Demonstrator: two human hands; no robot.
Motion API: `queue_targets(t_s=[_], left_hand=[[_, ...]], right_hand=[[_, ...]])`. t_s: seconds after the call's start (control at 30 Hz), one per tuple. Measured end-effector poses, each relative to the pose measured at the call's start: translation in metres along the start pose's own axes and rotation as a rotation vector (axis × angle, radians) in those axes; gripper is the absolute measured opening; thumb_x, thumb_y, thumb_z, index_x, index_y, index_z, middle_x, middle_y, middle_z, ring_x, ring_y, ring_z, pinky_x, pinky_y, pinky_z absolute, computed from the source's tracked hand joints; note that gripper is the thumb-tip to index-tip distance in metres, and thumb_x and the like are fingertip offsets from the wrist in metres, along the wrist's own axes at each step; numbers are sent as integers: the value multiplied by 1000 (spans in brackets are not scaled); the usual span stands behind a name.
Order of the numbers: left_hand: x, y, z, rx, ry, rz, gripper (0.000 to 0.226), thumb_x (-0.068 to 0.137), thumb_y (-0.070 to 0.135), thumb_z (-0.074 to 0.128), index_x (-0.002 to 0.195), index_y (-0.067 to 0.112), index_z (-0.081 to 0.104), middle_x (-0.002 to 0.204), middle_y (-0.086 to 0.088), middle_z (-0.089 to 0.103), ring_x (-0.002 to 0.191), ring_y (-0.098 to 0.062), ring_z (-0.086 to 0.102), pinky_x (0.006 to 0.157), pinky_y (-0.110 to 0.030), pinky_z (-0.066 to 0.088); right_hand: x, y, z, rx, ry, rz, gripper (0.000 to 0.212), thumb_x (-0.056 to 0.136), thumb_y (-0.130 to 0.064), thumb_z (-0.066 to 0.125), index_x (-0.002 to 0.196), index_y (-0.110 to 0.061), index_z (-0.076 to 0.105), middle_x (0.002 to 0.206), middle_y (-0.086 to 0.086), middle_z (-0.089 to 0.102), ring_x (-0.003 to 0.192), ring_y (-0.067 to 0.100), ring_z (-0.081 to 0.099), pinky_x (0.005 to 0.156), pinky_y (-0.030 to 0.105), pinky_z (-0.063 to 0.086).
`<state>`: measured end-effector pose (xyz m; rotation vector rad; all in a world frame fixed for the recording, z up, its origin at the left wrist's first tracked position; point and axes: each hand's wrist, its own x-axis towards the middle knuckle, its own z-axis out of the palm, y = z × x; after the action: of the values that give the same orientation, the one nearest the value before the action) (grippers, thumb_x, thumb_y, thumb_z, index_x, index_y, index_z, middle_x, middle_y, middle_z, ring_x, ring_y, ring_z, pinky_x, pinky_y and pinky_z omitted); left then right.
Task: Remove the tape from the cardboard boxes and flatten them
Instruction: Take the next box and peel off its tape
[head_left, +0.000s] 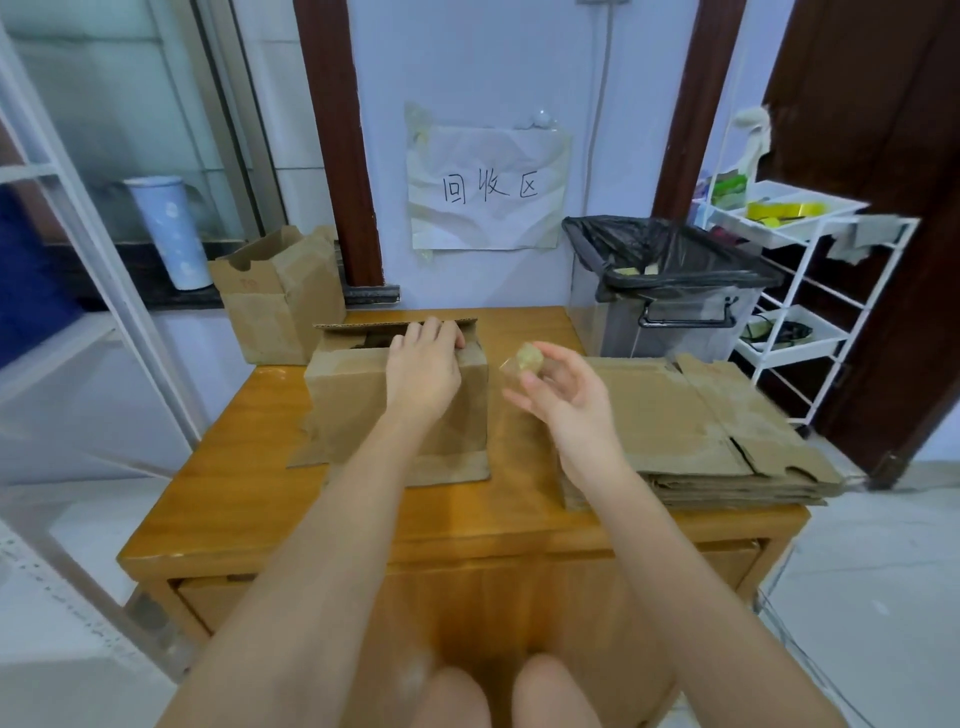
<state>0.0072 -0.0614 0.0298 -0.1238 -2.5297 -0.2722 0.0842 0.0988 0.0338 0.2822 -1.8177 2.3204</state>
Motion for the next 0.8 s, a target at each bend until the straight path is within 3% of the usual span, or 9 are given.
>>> queue_targets(t_s=[0.1, 0.23, 0.4, 0.5, 0.6, 0.7, 0.8], left_hand=[[7, 7, 6, 5, 15, -23, 27, 96, 7, 37, 113, 17, 55, 114, -3, 55, 106, -24, 45, 83, -31, 28], [13, 14, 14, 14, 26, -30, 26, 94, 6, 38, 111, 16, 56, 111, -4, 55, 103, -25, 46, 82, -32, 29], [25, 19, 23, 30, 39, -33, 26, 95, 7, 38, 110, 14, 57, 110, -6, 56, 102, -27, 47, 83, -34, 31], [34, 21, 31, 39, 52, -40, 25, 93, 5, 39, 108, 12, 58, 108, -8, 58, 100, -30, 48, 82, -37, 32], [45, 26, 39, 37, 62, -27, 27, 92, 5, 36, 104, 9, 59, 104, -11, 59, 97, -33, 49, 80, -40, 34], [55, 29, 49, 70, 30, -30, 25, 91, 5, 40, 107, 8, 59, 106, -11, 59, 99, -33, 49, 80, -38, 32], [64, 33, 58, 95, 16, -40, 24, 91, 4, 44, 109, 8, 59, 108, -11, 58, 100, -33, 49, 80, -38, 31]], right_hand=[[10, -7, -8, 2, -19, -34, 30, 91, 3, 57, 113, -18, 59, 123, 16, 58, 97, 24, 69, 87, 33, 56], [25, -8, -23, -55, 56, 14, 36, 85, 1, 66, 103, -31, 66, 119, 9, 65, 110, 26, 63, 97, 41, 51], [38, -10, -38, -48, 85, 53, 33, 86, -13, 69, 117, -19, 58, 113, 13, 67, 102, 20, 67, 80, 28, 57], [48, -11, -45, -92, 145, 61, 44, 85, -13, 72, 122, -14, 49, 110, 8, 65, 98, 19, 68, 84, 28, 56], [62, -19, -56, -184, 209, 1, 39, 79, -11, 77, 112, -9, 58, 110, 10, 67, 98, 17, 67, 92, 31, 54], [78, -32, -67, -227, 213, -104, 31, 76, -5, 78, 104, -10, 64, 104, 11, 70, 93, 20, 68, 87, 33, 56], [96, -48, -79, -294, 221, -165, 30, 77, -2, 76, 104, -10, 63, 98, 4, 69, 83, 13, 68, 76, 22, 56]])
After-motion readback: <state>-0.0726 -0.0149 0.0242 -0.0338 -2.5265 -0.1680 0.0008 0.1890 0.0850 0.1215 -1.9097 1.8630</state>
